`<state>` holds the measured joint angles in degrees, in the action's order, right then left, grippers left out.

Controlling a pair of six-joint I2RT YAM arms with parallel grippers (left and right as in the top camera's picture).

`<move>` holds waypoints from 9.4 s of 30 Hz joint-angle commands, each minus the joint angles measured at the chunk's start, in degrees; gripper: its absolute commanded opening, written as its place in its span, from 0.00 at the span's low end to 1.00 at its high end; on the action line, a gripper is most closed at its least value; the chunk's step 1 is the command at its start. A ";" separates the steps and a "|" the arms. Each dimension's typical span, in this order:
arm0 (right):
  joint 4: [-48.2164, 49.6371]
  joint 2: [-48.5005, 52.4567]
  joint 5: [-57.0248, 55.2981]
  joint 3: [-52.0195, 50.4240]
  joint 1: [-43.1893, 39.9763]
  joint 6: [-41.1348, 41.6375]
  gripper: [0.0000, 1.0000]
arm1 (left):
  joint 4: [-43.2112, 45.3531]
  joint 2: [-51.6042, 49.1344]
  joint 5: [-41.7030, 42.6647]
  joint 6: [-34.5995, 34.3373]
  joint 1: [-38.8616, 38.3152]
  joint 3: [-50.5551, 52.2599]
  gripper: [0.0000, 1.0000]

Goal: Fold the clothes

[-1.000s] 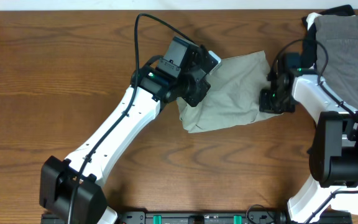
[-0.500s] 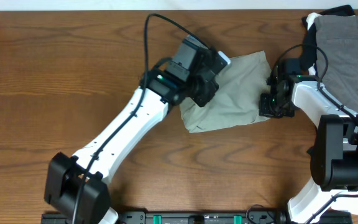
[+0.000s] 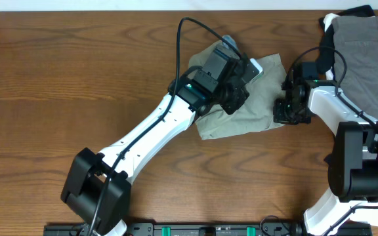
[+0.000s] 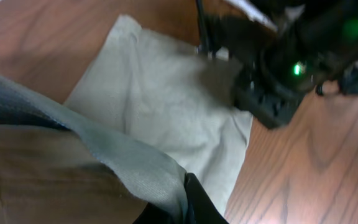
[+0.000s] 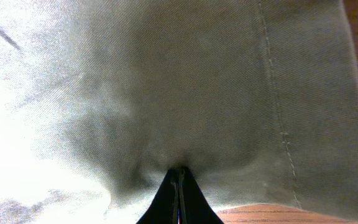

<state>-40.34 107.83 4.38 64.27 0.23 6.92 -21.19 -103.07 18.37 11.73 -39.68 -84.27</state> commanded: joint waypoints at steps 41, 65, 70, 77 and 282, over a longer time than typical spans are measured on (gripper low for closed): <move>0.55 1.68 -0.52 -3.96 -0.28 0.35 0.01 | 12.74 -8.20 0.48 -7.82 -4.96 -1.77 0.07; 0.72 1.68 -0.52 -3.96 -0.28 1.16 0.01 | 17.68 -11.23 0.46 -8.00 -6.16 -1.77 0.08; 0.55 1.51 -2.54 -3.80 -0.35 1.20 0.01 | 19.78 -11.50 0.46 -8.00 -6.16 -1.77 0.25; -6.05 -6.40 -4.57 3.39 -2.56 4.42 0.10 | 24.55 -10.27 0.42 -10.58 -5.97 -1.79 0.55; 20.81 -9.27 14.29 -17.73 -5.53 -9.53 0.02 | 15.67 -16.11 6.82 -13.31 10.56 -1.14 0.06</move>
<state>-19.79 97.45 17.26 47.27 -5.08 -3.33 -7.01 -115.61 17.91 -2.52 -28.80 -85.21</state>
